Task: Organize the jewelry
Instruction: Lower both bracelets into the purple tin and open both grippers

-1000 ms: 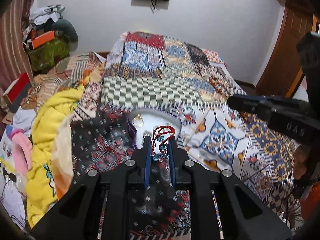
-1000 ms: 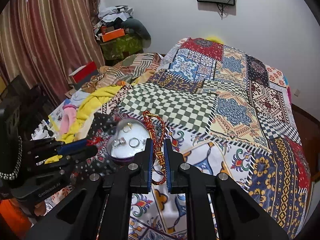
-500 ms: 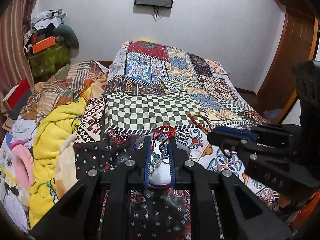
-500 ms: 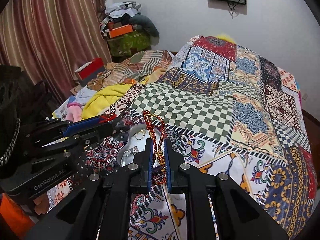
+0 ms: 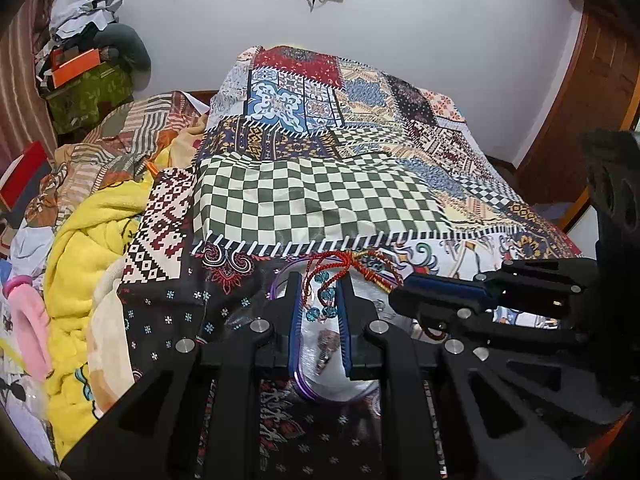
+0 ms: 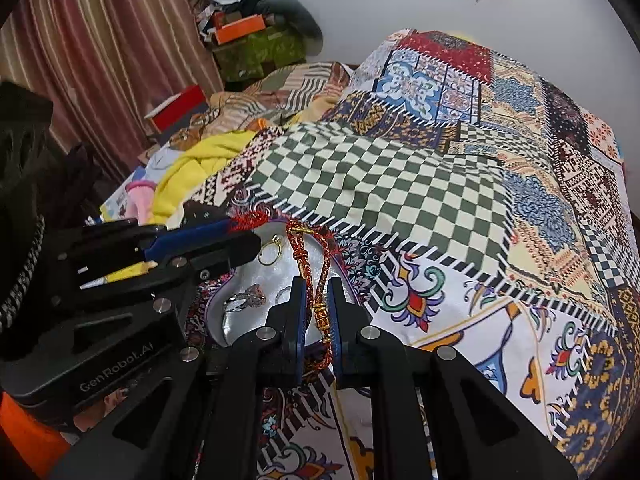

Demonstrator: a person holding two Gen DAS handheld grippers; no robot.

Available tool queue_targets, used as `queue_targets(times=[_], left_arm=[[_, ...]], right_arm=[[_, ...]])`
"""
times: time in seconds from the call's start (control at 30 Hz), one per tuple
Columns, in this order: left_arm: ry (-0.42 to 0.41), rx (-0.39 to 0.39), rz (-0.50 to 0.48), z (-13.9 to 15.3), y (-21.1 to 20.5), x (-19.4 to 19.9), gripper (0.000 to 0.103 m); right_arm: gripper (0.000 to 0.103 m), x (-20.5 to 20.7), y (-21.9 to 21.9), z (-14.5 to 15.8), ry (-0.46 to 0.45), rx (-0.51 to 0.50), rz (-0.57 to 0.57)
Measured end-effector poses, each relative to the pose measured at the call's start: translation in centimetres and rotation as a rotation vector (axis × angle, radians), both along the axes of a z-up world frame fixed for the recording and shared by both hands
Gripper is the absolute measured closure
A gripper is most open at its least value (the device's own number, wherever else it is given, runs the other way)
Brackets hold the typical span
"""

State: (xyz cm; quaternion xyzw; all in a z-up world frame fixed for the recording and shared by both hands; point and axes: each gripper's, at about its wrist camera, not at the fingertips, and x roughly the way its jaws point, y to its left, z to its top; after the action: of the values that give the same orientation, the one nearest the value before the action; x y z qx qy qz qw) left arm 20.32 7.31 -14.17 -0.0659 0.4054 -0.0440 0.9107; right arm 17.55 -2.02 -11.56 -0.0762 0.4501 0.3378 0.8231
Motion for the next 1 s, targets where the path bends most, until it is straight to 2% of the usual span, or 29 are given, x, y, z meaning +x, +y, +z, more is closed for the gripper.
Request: queue_targets(times=[0.5, 0.73, 0.83, 0.9, 1.0], left_arm=[[0.020, -0.006, -0.011, -0.3, 0.5, 0.6, 0.088], [0.016, -0.007, 0.000, 0.3, 0.8, 0.3, 0.082], [0.003, -0.008, 0.011, 1.0, 1.0, 0.0, 0.075], [-0.008, -0.004, 0.014, 1.5, 1.0, -0.3, 0.075], [-0.029, 0.006, 0.021, 2.6, 0.9, -0.9, 0.075]], right_arm=[[0.094, 0.5, 1.8, -1.5, 0.020, -0.044, 0.051], [0.094, 0.2, 1.9, -1.3, 0.029, -0.043, 0.070], [0.088, 0.0, 1.7, -1.0, 0.033, -0.048, 0.073], [0.081, -0.1, 1.5, -0.6, 0.025, -0.049, 0.067], [0.078, -0.5, 1.0, 0.2, -0.005, -0.054, 0.057]])
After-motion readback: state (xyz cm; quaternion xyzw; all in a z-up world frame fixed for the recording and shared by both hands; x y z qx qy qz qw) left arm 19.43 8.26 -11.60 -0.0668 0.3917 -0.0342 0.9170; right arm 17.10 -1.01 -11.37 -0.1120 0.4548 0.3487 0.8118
